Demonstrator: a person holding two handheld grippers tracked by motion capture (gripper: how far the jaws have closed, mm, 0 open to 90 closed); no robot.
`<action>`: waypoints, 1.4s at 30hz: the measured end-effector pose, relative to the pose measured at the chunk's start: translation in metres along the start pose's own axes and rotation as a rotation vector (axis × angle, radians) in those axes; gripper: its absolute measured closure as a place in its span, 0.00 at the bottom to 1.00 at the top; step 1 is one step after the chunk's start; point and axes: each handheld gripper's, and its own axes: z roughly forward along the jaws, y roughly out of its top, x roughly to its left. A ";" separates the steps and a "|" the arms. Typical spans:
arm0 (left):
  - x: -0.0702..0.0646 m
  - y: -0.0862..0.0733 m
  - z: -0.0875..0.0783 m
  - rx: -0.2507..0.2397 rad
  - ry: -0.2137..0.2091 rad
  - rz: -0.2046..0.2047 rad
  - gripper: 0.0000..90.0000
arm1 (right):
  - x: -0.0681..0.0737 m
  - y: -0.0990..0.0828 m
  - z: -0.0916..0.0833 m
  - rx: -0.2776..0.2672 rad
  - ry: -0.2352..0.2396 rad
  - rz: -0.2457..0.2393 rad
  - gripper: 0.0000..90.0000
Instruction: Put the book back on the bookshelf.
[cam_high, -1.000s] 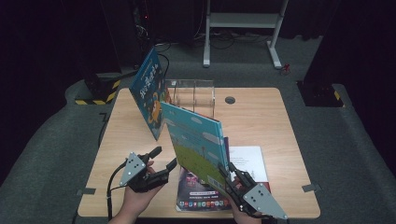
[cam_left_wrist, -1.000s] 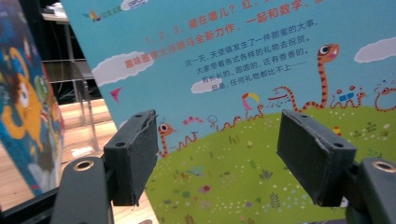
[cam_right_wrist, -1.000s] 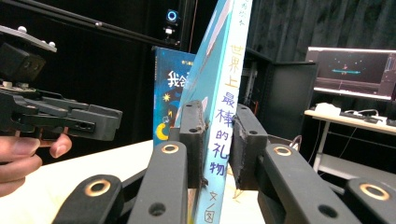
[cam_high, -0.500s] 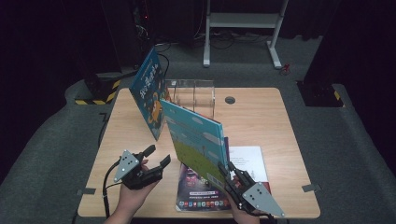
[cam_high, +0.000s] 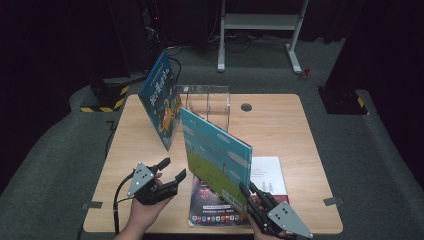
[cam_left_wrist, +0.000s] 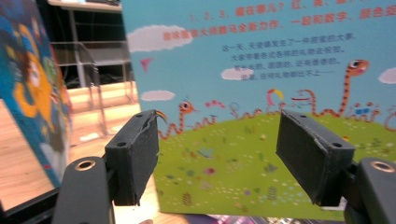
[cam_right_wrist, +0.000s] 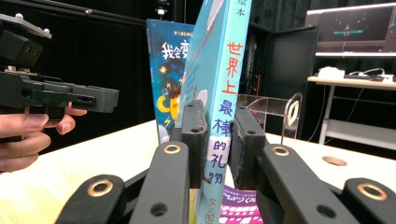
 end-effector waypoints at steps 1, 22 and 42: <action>-0.002 0.000 0.001 0.004 -0.007 0.002 0.33 | 0.000 -0.001 0.000 0.005 0.001 0.001 0.87; -0.006 -0.006 0.030 0.054 0.035 0.038 0.40 | 0.023 -0.011 0.012 0.084 0.013 0.023 0.90; 0.005 -0.011 0.026 0.051 0.047 0.026 0.40 | 0.026 -0.016 0.019 0.129 0.024 0.040 0.89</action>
